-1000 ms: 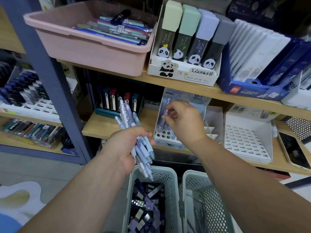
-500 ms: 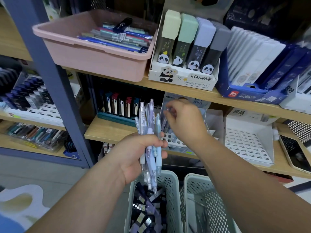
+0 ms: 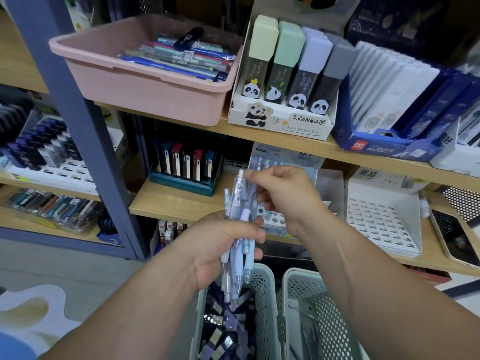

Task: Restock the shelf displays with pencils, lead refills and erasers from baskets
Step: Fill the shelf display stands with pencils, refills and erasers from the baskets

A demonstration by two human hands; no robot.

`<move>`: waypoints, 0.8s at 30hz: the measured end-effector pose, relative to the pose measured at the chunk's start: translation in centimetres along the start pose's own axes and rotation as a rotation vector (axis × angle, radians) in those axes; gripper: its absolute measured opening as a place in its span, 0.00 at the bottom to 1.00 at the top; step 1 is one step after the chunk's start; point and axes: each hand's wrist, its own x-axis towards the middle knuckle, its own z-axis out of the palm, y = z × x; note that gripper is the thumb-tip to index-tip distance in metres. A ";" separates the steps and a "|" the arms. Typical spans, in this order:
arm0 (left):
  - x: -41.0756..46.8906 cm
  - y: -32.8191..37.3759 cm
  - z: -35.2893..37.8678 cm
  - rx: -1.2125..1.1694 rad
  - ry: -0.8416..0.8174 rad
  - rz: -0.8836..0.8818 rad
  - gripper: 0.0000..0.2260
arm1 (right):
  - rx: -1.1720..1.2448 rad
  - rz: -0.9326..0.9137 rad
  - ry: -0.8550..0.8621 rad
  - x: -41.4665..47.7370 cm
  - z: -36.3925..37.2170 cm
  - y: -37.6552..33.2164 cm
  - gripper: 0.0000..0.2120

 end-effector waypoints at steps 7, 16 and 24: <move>0.3 0.0 -0.1 -0.097 0.033 0.025 0.23 | 0.349 0.155 -0.053 0.1 -0.7 0.2 0.06; 0.7 0.0 0.0 -0.197 0.086 0.018 0.12 | 0.432 0.144 -0.116 0.1 -1.7 0.6 0.06; 2.0 -0.3 -1.9 -0.335 0.369 0.085 0.08 | 0.002 -0.187 0.166 1.1 -3.3 1.0 0.10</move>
